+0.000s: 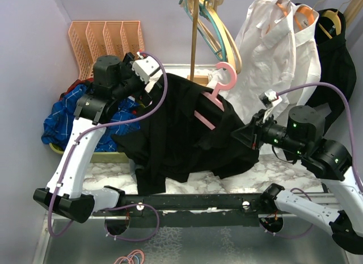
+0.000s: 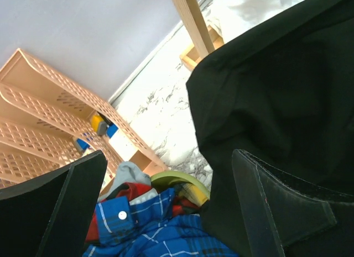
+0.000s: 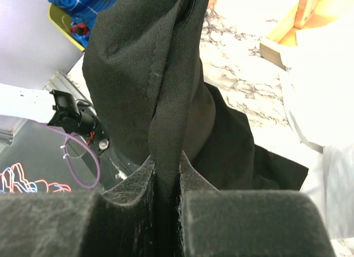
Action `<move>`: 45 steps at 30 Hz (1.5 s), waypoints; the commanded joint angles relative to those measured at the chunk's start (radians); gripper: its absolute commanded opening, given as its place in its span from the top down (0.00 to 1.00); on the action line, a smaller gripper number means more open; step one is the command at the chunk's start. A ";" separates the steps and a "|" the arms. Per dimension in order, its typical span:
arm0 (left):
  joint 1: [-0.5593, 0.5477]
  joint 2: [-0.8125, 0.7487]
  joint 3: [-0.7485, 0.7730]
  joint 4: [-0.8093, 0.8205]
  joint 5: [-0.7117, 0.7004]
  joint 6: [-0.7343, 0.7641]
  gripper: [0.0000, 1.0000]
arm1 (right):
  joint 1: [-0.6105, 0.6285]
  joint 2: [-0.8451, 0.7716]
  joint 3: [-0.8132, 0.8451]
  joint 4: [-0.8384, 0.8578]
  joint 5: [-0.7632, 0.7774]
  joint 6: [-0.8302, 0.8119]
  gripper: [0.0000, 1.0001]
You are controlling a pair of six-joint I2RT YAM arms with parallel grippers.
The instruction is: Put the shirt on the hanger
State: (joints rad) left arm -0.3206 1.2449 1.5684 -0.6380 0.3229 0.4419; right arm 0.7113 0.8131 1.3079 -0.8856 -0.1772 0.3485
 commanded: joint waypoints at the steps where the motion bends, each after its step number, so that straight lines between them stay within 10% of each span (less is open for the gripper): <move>1: 0.002 -0.017 -0.066 0.051 -0.055 -0.034 0.01 | -0.006 -0.016 0.032 -0.088 -0.022 0.019 0.99; 7: 0.004 0.038 -0.128 0.130 -0.016 -0.080 0.01 | -0.006 -0.018 0.020 -0.173 -0.100 0.037 0.99; 16: 0.004 0.125 -0.131 0.112 0.230 -0.098 0.39 | -0.006 -0.132 -0.023 -0.137 -0.042 0.109 0.99; 21: 0.005 0.135 -0.144 0.122 0.172 -0.069 1.00 | -0.006 -0.149 -0.023 -0.154 -0.029 0.113 0.99; 33: 0.014 0.118 -0.143 0.333 -0.319 -0.115 1.00 | -0.006 -0.111 -0.071 -0.231 -0.007 0.195 0.99; 35: 0.015 0.101 -0.108 0.265 -0.303 -0.103 0.76 | -0.006 -0.114 -0.105 -0.212 0.048 0.248 0.99; 37: 0.015 0.069 -0.079 0.180 -0.227 -0.062 0.05 | -0.006 -0.137 -0.159 -0.194 0.163 0.331 0.99; 45: 0.014 -0.100 -0.165 -0.006 -0.283 0.017 0.01 | -0.006 -0.159 -0.218 -0.092 0.375 0.365 0.99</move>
State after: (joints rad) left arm -0.3069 1.2167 1.4021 -0.4786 0.0898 0.4061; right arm 0.7113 0.6445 1.0843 -1.0985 0.0448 0.6960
